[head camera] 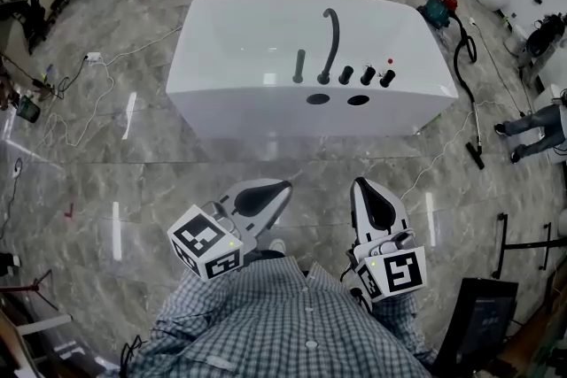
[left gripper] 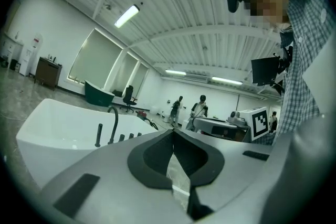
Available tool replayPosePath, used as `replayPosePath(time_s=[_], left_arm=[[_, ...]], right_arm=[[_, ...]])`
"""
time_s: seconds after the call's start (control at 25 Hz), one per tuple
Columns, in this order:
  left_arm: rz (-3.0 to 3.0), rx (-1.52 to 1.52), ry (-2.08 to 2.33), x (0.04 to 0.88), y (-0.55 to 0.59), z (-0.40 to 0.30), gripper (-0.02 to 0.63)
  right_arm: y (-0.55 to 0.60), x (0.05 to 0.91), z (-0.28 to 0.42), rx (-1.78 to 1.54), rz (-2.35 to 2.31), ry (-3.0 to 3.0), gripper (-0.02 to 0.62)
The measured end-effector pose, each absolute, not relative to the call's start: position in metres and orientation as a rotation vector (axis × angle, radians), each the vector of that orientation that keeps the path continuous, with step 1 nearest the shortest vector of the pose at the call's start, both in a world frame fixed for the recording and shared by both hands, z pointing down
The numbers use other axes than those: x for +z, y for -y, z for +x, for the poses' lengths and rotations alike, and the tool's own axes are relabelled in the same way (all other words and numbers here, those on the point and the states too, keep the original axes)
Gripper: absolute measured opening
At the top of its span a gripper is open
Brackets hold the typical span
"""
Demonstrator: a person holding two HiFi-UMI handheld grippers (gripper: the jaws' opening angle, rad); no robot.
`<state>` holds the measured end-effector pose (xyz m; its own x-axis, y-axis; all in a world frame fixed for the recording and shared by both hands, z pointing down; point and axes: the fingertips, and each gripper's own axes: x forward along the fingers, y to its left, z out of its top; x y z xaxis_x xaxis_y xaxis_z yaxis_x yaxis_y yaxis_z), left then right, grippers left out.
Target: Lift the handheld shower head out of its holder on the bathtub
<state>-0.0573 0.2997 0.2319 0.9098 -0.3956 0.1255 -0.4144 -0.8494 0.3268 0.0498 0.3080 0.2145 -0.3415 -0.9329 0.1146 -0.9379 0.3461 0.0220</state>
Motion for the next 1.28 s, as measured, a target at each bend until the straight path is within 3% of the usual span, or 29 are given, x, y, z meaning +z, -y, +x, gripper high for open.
replayPosePath(time_s=[0.88,1.28], left_arm=[[2.7,0.051,0.645,0.244,-0.239,-0.082,0.009],[2.666,0.068,0.704,0.258,-0.172,-0.06,0.009]], right_arm=[[-0.24,0.232,0.041,0.091,1.751,2.421,0.017],[-0.166,0.243,0.068,0.112,1.731,2.441,0.017]])
